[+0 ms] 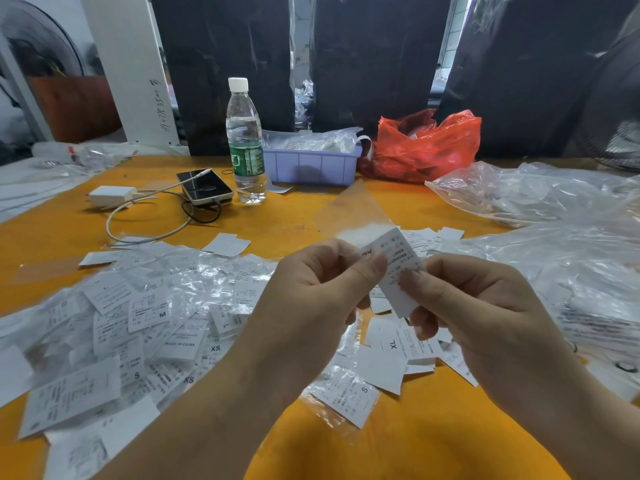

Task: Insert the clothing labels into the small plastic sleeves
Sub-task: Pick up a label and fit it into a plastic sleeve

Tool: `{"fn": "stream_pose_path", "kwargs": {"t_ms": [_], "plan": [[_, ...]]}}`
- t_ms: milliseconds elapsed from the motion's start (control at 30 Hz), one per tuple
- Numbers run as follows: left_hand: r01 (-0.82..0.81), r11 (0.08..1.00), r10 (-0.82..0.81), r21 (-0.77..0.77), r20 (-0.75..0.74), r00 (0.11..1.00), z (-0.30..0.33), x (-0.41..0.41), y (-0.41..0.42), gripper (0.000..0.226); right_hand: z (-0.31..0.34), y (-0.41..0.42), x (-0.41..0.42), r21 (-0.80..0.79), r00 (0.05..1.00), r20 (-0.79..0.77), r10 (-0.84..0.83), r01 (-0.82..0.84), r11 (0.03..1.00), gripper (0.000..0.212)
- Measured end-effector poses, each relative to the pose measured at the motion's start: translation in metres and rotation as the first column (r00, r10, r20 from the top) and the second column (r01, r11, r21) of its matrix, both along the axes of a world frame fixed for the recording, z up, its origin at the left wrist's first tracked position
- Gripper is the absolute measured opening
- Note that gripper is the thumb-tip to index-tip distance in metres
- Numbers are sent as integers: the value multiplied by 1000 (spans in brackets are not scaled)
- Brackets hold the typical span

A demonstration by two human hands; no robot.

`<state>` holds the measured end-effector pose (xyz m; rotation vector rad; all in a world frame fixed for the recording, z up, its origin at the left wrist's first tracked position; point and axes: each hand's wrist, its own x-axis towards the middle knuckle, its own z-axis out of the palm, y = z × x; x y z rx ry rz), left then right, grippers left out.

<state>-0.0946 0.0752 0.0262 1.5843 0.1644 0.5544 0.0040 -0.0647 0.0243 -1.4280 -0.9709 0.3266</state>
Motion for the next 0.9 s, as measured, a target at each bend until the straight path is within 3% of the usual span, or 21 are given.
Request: {"fn": "stream_pose_path", "kwargs": {"t_ms": [467,667,900], "plan": [[42,999,-42,-9,-52,998,-2,3,1,19,1,-1,8,-73,997,13,78,-77,994,23],[46,999,-44,24,-49,998,-3,2,1,42,2,-1,9,-90,995,9,104,-103,991,19],[42,999,-42,27,-1,999,-6,4,-3,30,-3,2,5,-72,997,41,67,-64,995,40]]}}
